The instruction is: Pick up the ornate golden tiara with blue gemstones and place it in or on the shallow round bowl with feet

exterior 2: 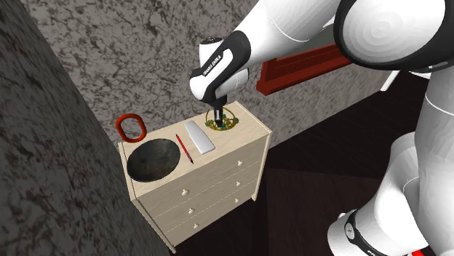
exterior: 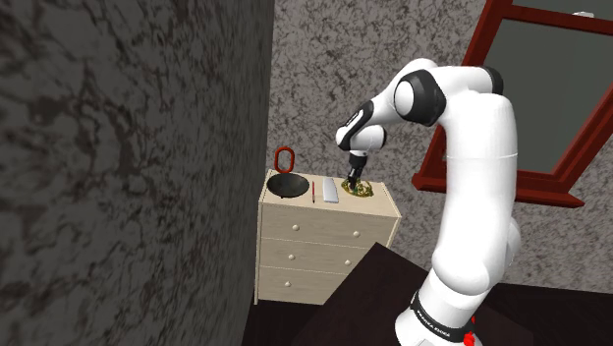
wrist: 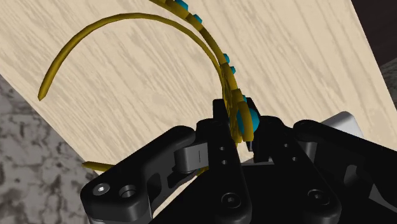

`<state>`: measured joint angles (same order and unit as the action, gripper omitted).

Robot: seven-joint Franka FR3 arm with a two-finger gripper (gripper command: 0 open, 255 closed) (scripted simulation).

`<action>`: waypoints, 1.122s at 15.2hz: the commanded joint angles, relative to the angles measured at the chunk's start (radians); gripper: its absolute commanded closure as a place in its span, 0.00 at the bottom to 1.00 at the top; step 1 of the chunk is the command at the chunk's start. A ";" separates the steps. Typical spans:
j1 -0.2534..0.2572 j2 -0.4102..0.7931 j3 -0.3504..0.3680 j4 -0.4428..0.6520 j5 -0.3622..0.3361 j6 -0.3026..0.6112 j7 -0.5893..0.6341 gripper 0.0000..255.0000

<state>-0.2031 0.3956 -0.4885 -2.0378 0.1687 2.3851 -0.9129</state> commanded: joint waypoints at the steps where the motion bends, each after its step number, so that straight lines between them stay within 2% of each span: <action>1: 0.006 -0.017 -0.007 0.002 -0.011 -0.018 0.007 1.00; 17: 0.040 -0.152 -0.047 0.062 -0.099 -0.197 0.056 1.00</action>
<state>-0.1652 0.2511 -0.5341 -1.9799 0.0750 2.1993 -0.8600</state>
